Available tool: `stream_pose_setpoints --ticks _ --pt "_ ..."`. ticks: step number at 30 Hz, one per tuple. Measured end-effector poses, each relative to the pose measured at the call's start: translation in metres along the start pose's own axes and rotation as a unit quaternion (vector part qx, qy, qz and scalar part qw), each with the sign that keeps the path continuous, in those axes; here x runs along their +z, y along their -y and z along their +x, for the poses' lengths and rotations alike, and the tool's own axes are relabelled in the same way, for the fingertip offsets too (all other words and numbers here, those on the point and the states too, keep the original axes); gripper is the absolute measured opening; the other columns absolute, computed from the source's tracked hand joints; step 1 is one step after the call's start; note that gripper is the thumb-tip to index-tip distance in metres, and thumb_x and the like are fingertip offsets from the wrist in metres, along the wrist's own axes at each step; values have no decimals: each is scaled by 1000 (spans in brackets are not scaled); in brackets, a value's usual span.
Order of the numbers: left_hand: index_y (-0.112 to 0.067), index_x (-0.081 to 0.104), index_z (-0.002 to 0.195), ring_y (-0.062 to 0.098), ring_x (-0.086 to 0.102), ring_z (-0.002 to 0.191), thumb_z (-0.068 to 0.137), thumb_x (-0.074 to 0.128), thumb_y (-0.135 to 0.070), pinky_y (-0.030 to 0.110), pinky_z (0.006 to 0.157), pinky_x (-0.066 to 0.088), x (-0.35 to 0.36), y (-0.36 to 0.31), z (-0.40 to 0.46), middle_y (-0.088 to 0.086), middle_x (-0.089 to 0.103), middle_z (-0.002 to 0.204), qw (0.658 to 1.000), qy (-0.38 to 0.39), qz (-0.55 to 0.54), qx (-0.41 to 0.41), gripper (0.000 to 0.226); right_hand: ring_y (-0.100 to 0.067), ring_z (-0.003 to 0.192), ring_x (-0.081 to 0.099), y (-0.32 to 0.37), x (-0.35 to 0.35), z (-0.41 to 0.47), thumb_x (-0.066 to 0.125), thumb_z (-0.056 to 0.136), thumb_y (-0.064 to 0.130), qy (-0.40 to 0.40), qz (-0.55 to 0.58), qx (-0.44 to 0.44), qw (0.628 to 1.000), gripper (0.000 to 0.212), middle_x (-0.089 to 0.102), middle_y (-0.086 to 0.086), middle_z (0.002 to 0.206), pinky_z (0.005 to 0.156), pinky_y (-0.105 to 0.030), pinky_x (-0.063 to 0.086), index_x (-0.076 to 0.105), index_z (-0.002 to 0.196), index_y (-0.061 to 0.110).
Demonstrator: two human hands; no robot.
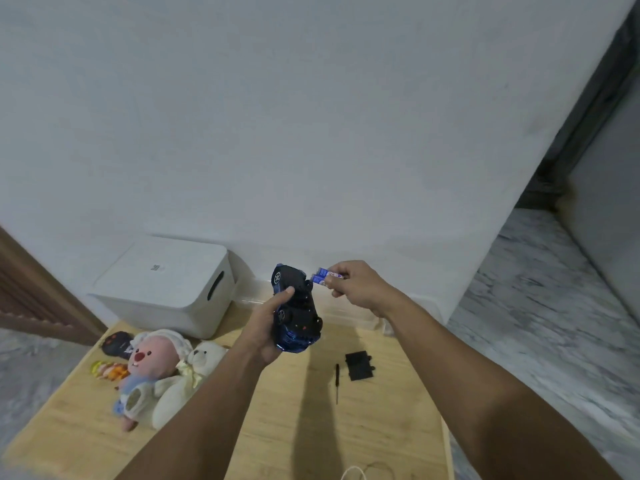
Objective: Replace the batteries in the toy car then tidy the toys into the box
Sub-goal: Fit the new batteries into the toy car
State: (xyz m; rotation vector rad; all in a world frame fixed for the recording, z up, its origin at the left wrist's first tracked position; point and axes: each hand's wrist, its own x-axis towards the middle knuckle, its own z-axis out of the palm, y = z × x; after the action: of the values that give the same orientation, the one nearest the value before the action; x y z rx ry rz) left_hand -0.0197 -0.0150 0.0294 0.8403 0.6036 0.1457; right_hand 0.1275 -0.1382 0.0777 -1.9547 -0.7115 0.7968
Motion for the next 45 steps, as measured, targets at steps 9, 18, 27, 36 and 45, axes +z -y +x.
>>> stream_pose_setpoints --ticks 9,18,27,36,45 --pt "-4 60 127 40 61 98 97 45 -43 65 105 35 11 -10 -1 25 63 116 1000 9 -4 22 51 -16 75 58 19 -8 -1 66 89 23 -19 -110 -77 991 19 64 -1 79 65 -26 44 71 103 13" --pt "-26 60 128 36 61 107 95 38 -54 60 100 44 24 -10 -2 16 64 126 996 39 16 76 49 -19 84 61 33 -5 -8 72 83 27 -90 -192 -127 969 18 70 0 93 78 -33 49 74 100 19" --pt "-37 57 127 32 68 100 102 34 -47 53 89 54 39 -14 -8 9 70 116 987 36 69 139 36 -17 80 59 35 11 -13 74 81 28 -156 -221 -150 951 19 71 1 87 71 -26 43 75 99 23" --pt "-45 43 140 35 63 112 107 24 -33 52 95 51 33 -12 -5 9 63 128 980 19 111 163 39 -16 79 61 29 14 -14 77 77 19 -188 -136 -132 964 14 70 5 83 72 -26 47 74 91 20" --pt "-49 43 139 31 64 112 107 27 -33 52 94 52 37 -10 -3 3 64 127 979 6 105 173 39 -15 76 65 27 13 -12 83 70 15 -204 -67 -104 971 19 70 4 81 74 -30 54 76 87 19"
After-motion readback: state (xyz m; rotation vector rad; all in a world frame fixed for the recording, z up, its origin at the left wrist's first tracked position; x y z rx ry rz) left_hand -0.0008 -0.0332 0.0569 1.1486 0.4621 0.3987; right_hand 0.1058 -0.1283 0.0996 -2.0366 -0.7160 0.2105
